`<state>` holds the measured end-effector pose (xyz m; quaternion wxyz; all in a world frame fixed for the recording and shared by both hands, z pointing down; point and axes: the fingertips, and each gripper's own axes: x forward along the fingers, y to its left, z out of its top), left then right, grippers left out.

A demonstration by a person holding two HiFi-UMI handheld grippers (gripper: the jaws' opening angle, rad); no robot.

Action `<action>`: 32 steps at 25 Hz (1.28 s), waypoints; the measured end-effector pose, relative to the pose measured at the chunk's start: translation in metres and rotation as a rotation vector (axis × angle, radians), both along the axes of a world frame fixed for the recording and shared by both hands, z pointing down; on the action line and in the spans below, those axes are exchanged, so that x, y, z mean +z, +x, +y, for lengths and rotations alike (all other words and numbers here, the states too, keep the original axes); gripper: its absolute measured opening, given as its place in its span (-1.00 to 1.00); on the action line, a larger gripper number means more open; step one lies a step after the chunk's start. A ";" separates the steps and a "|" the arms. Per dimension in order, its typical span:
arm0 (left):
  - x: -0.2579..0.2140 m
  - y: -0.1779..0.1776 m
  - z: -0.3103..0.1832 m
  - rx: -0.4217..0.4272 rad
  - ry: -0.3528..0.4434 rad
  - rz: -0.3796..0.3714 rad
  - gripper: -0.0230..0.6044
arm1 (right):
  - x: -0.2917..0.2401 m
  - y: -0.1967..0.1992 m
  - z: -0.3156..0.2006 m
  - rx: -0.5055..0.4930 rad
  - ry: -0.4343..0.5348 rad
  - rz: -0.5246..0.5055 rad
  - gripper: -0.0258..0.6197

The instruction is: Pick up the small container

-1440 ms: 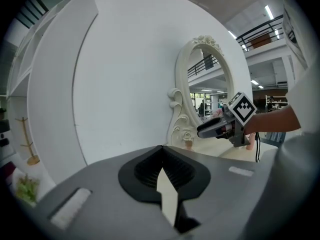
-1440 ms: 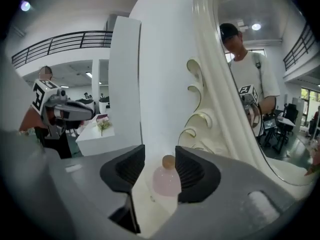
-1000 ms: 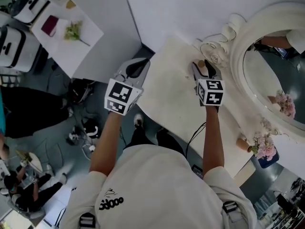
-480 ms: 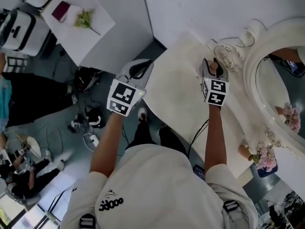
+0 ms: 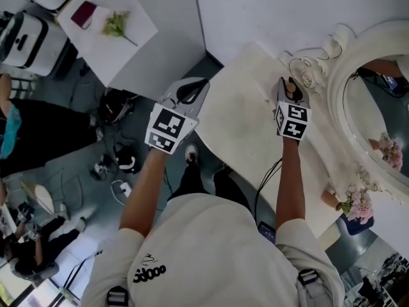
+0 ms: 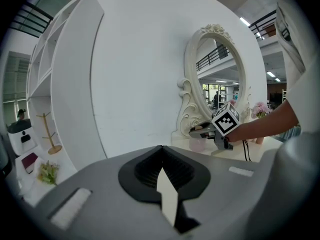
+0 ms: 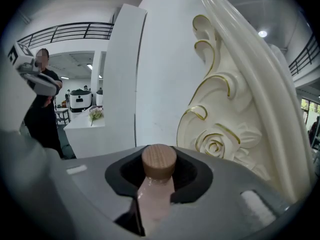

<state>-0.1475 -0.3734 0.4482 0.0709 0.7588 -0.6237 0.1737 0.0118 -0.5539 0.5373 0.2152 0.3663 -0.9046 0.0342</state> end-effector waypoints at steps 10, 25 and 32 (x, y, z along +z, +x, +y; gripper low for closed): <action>-0.028 -0.005 0.004 0.055 0.073 0.012 -0.87 | -0.078 0.010 0.050 -0.034 0.030 -0.057 -0.59; -0.101 0.023 -0.022 0.221 0.231 -0.042 -0.87 | -0.187 0.051 0.118 0.018 0.114 -0.067 -0.59; -0.129 0.047 -0.028 0.308 0.292 -0.054 -0.87 | -0.212 0.067 0.133 0.068 0.151 -0.083 -0.59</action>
